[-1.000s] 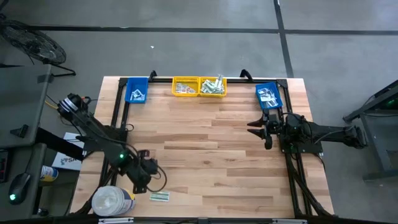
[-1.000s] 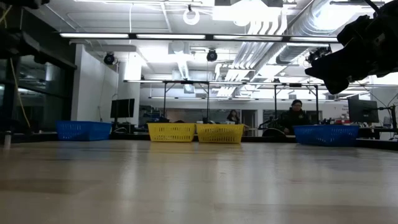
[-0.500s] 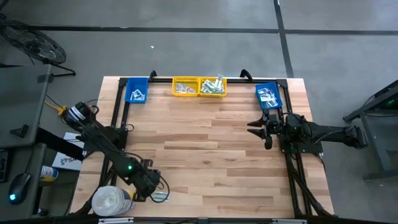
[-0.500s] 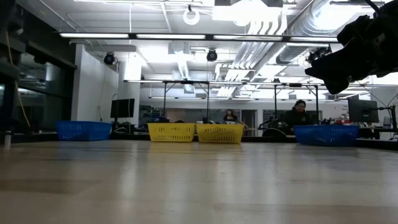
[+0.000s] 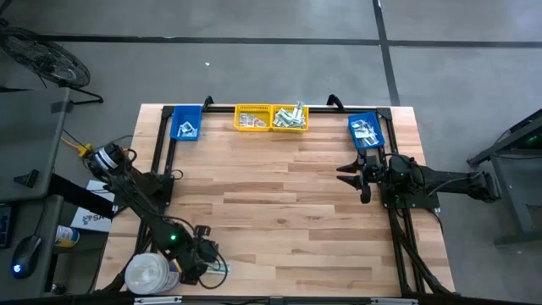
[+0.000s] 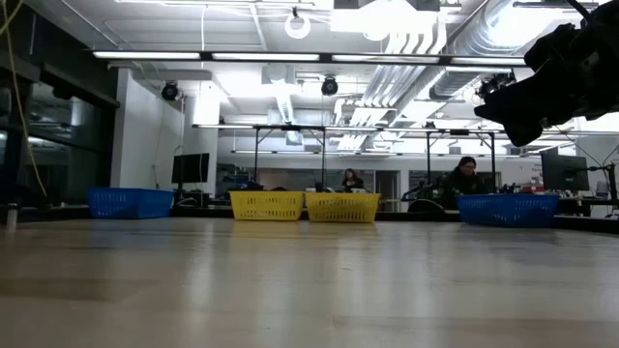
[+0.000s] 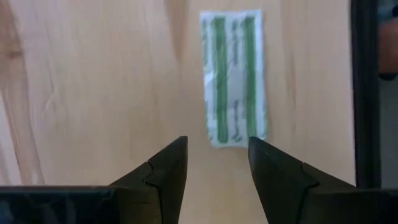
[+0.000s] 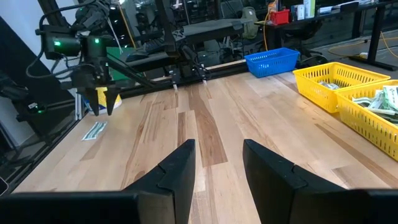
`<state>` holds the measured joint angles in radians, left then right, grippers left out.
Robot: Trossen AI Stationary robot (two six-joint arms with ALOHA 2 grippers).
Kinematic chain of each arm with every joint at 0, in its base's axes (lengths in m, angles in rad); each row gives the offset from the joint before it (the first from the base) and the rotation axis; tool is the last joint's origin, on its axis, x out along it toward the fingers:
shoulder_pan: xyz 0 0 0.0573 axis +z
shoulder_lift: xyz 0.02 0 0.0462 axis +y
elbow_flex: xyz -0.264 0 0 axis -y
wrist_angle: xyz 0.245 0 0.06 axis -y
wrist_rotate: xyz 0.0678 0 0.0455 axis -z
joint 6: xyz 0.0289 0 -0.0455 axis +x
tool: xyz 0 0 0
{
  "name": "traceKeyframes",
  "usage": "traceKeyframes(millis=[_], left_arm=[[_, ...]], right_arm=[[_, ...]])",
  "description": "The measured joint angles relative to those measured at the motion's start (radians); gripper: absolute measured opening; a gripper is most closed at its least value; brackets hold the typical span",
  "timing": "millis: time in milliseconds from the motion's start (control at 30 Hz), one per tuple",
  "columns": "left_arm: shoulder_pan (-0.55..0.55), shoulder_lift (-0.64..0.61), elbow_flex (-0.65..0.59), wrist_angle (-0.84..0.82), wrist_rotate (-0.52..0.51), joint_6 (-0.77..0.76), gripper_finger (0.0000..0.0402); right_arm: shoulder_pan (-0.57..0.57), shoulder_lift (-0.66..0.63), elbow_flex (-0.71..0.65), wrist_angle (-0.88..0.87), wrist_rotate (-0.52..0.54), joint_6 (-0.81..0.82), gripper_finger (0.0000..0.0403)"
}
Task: Pick & Place First Aid Supplies
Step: Put the green bandage pack into the right yellow bin
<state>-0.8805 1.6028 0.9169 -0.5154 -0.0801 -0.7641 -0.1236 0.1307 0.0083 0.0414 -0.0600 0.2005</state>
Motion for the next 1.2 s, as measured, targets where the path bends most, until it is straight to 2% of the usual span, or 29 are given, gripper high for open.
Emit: traceKeyframes(millis=[200,433,867,1000,1200], left_arm=[[-0.038,0.028,0.038,-0.002,-0.060,0.012,0.0168],[-0.050,0.128,0.092,-0.042,-0.133,0.080,0.0168],[-0.050,0.233,0.122,-0.026,-0.125,0.079,0.0167],[-0.049,0.259,0.124,-0.033,-0.095,0.060,0.0148],[-0.049,0.264,0.123,-0.028,-0.101,0.019,0.0091]], right_arm=[[0.000,0.000,0.000,0.000,0.000,0.000,0.0129],[0.000,0.000,0.000,0.000,0.000,0.000,0.0129],[0.000,0.000,0.000,0.000,0.000,0.000,0.0129],[0.000,0.000,0.000,0.000,0.000,0.000,0.0129],[0.000,0.000,0.000,0.000,0.000,0.000,0.0129]])
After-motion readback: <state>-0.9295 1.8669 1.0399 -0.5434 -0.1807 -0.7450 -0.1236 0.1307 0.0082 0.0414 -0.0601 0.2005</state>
